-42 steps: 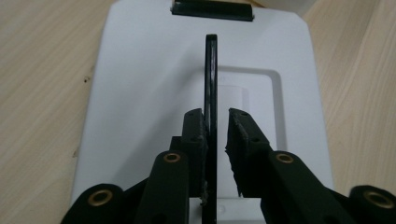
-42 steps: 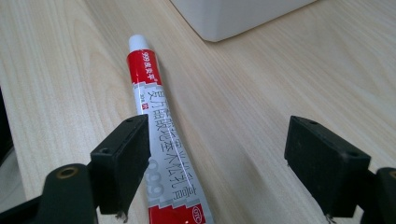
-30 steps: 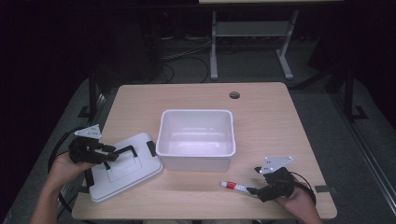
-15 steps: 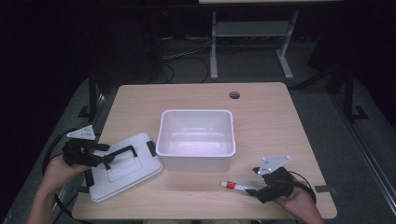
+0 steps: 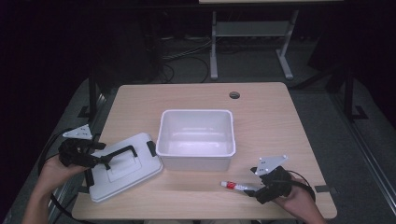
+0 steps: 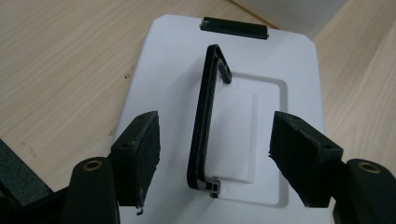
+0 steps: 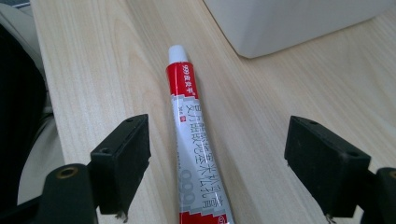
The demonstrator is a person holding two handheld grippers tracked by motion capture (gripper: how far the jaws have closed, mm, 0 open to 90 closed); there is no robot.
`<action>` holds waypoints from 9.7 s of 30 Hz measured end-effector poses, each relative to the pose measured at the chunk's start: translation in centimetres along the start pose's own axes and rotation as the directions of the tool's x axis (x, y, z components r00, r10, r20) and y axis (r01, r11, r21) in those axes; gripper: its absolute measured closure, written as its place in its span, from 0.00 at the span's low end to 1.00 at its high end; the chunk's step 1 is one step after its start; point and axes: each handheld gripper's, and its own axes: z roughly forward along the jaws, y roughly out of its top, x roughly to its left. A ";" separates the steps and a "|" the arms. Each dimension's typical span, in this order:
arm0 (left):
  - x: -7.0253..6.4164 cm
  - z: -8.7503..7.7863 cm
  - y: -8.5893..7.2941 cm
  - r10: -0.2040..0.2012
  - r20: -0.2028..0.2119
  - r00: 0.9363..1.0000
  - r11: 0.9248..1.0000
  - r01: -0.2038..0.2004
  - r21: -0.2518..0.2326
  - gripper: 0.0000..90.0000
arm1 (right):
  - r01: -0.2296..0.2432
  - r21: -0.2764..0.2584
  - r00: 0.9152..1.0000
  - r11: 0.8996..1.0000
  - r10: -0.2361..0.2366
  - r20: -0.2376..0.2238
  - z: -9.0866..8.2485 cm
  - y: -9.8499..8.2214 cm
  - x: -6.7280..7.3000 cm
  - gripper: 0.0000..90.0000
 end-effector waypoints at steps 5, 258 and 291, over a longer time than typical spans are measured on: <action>-0.1 -0.1 0.2 -0.001 -0.006 1.000 1.000 0.001 -0.002 0.35 | 0.011 0.006 1.000 1.000 -0.011 0.000 -0.1 0.2 0.0 0.25; 0.2 -1.4 -0.2 0.004 0.030 1.000 1.000 -0.005 0.031 0.29 | 0.300 0.229 0.937 0.926 -0.240 -0.254 4.1 21.1 -4.5 0.79; 0.0 -1.1 0.8 0.016 0.035 0.999 1.000 -0.016 0.023 0.29 | 0.255 0.258 0.943 0.932 -0.180 -0.281 6.6 19.9 -4.6 0.79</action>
